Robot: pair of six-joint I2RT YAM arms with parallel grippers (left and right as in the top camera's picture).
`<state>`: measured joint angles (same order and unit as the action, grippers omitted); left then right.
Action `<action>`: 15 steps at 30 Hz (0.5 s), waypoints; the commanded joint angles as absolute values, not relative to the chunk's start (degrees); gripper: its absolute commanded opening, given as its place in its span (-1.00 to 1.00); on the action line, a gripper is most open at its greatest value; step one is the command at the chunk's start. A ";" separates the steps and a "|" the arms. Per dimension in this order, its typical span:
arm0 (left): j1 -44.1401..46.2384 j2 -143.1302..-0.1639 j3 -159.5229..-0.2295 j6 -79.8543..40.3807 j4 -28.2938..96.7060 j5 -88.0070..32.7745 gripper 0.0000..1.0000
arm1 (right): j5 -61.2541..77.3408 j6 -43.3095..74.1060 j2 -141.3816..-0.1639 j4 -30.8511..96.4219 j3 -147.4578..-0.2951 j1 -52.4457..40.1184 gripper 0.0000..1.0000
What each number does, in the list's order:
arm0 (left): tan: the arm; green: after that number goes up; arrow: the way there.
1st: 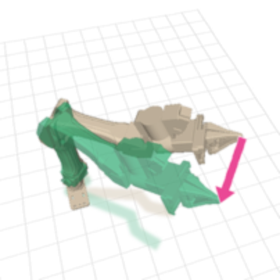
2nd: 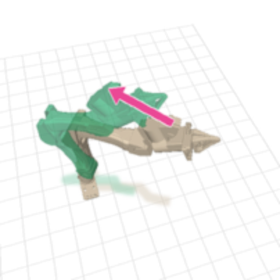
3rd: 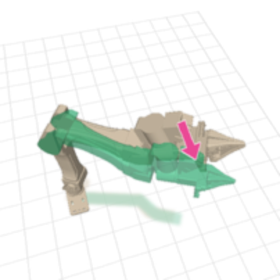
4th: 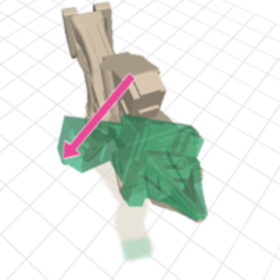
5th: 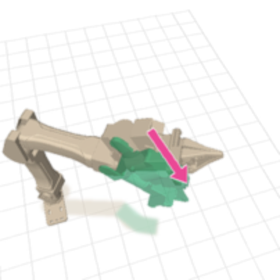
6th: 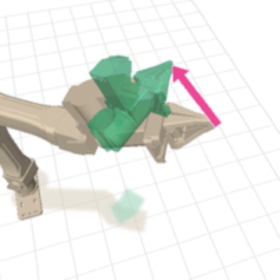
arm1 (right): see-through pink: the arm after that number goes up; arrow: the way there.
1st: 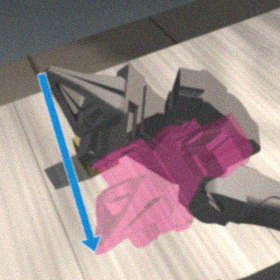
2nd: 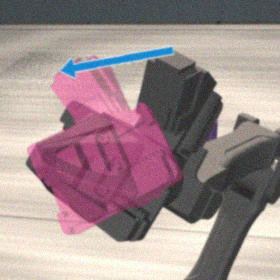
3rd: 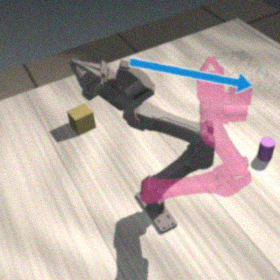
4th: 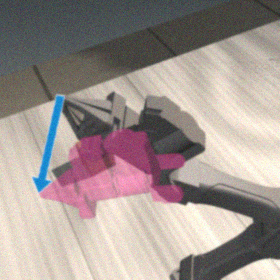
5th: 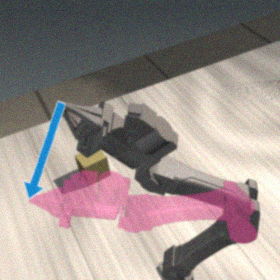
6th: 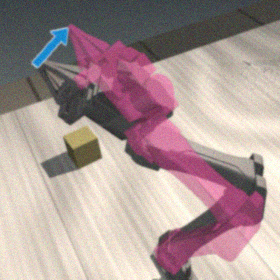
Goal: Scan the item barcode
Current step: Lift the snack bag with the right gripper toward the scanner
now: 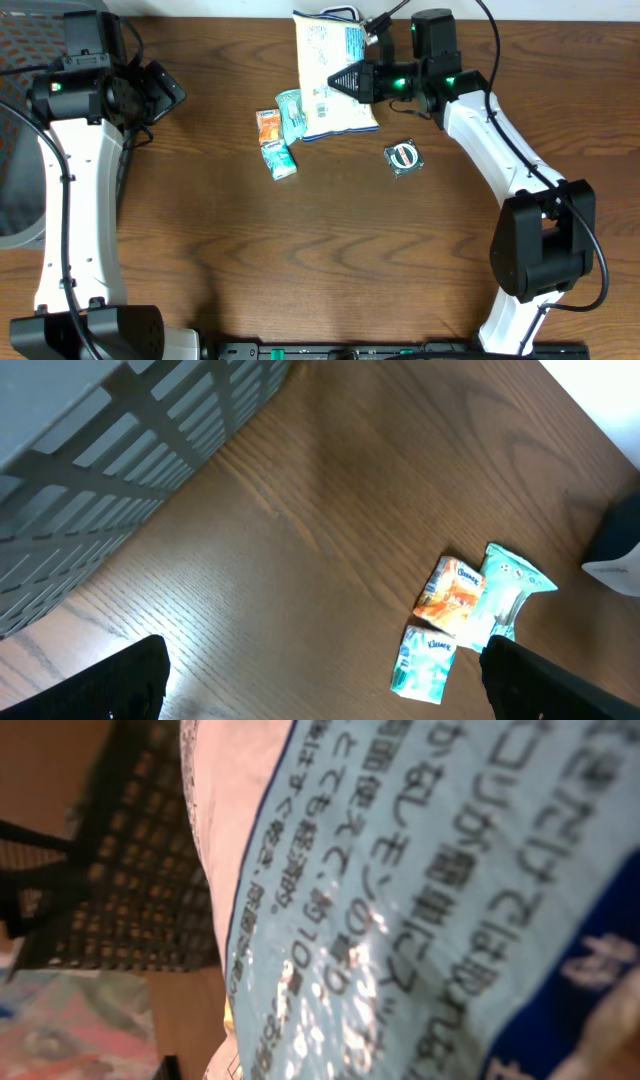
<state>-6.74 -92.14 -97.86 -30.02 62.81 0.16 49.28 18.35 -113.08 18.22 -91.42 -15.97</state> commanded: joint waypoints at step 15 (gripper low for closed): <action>-6.94 -91.77 -97.95 -30.30 62.94 0.51 0.95 | -51.05 -3.70 -112.42 26.13 -91.94 -24.43 -0.98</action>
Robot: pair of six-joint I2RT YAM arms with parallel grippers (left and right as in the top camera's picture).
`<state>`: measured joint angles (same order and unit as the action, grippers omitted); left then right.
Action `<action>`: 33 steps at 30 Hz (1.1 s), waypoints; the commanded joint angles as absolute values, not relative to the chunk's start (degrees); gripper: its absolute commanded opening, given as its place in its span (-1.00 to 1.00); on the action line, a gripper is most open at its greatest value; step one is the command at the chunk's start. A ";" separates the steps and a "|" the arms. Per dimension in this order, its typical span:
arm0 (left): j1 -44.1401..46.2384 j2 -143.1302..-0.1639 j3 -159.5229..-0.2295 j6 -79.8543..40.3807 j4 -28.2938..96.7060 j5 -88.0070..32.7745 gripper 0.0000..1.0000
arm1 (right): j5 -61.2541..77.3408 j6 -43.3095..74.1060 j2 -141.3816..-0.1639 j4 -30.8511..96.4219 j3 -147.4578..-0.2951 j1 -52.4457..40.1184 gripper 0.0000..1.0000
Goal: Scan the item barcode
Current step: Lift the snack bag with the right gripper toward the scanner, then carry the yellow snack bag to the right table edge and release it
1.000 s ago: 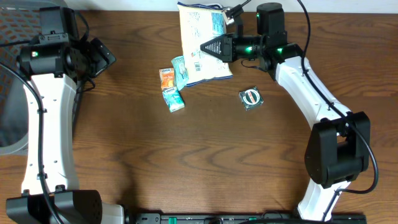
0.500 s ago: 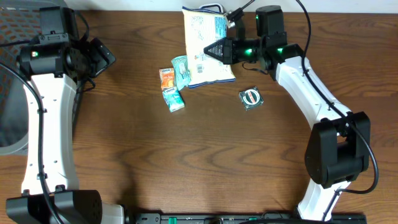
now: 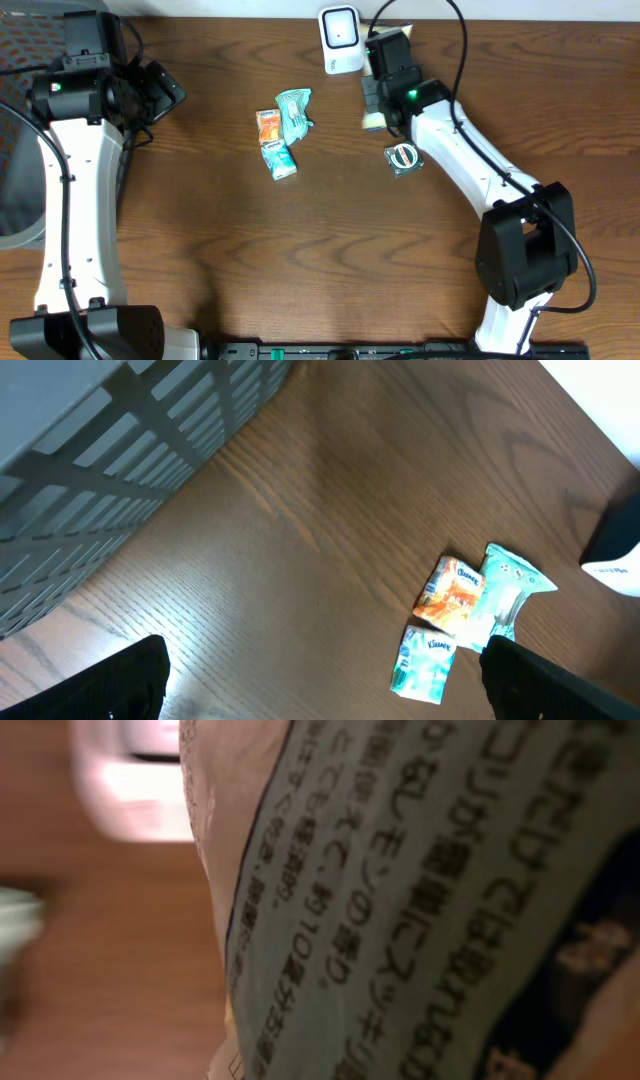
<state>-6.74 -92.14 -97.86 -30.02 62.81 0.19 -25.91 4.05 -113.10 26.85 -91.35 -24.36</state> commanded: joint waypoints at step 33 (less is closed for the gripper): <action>-6.94 -91.77 -97.95 -30.30 62.94 0.51 0.96 | -29.36 -4.71 -113.47 33.26 -78.59 -22.02 0.45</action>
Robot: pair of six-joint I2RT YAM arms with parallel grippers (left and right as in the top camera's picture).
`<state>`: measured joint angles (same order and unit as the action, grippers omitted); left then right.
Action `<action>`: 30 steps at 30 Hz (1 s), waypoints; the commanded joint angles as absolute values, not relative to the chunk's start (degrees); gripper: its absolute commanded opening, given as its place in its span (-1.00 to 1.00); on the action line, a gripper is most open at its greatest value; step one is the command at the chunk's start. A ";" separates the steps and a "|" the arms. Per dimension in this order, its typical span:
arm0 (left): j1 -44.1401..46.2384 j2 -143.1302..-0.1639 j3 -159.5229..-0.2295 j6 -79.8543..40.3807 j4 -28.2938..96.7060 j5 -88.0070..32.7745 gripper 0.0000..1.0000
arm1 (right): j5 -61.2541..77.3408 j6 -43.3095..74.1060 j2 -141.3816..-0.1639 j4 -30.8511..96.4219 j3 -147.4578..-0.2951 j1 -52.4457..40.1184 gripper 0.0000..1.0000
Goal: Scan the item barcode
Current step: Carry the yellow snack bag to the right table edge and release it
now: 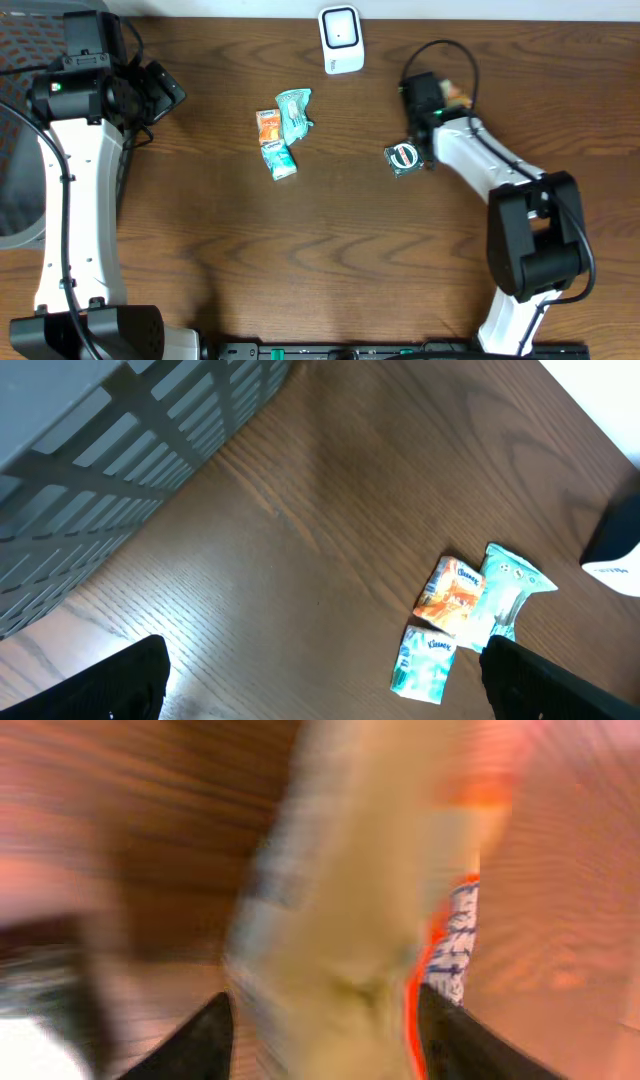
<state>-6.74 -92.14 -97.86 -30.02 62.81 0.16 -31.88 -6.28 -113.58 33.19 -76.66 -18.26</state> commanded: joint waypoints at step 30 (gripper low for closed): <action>-6.94 -91.77 -97.95 -30.30 62.94 0.51 0.95 | 6.46 -2.42 -121.25 44.82 -88.03 -0.19 0.82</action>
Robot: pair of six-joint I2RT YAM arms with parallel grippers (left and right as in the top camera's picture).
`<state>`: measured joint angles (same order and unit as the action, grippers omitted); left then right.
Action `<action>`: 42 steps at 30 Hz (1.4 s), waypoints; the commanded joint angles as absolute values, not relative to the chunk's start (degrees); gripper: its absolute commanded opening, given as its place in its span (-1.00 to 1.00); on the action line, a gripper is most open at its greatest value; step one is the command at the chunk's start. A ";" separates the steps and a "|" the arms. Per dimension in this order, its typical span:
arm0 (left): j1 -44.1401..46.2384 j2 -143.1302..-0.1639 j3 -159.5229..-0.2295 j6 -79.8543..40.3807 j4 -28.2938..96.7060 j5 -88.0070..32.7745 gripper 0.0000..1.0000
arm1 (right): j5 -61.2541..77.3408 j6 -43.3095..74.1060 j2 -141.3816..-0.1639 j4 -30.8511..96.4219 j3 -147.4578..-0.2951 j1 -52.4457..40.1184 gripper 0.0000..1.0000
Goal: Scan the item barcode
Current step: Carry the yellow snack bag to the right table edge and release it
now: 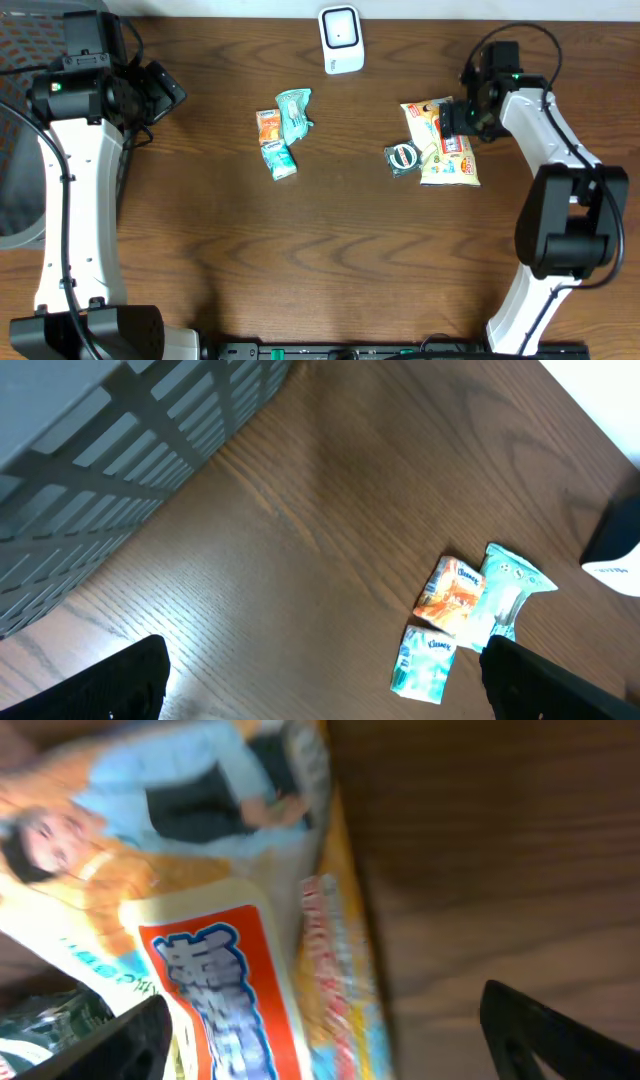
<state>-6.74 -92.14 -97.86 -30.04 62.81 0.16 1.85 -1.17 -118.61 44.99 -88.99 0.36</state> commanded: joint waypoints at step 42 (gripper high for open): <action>-6.94 -91.77 -97.95 -30.30 62.94 0.51 0.95 | -4.99 9.82 -132.92 -20.25 -100.77 -21.26 -0.98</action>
<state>-6.74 -92.14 -97.86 -30.02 62.81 0.16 -2.90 8.99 -131.02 -19.55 -100.20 -21.45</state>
